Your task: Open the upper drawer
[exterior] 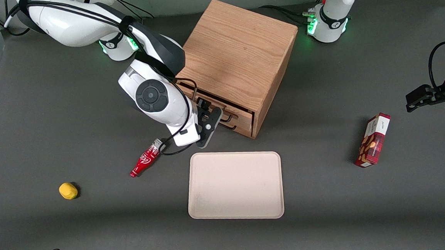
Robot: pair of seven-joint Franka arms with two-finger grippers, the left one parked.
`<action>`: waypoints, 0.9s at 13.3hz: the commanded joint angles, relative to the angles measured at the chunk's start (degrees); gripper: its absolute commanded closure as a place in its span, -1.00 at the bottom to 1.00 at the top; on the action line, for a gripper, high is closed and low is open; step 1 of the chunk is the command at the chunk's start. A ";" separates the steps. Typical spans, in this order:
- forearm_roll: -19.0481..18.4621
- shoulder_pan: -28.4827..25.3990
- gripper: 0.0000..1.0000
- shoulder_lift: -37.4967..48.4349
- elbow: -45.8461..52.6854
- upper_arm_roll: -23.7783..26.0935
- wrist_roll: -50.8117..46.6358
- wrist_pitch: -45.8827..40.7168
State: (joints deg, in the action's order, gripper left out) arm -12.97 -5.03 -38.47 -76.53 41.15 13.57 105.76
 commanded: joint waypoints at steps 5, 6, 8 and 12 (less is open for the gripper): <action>-2.15 1.25 -1.00 -0.29 0.77 -2.65 3.74 1.29; -2.15 1.51 -1.00 -0.29 0.77 -3.35 4.96 2.77; -2.06 1.60 -1.00 -0.29 0.95 -5.20 8.22 4.63; -1.80 3.62 -1.00 -0.11 2.53 -7.31 8.49 5.24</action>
State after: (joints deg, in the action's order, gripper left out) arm -13.91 -2.11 -38.52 -75.33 34.73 20.70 110.38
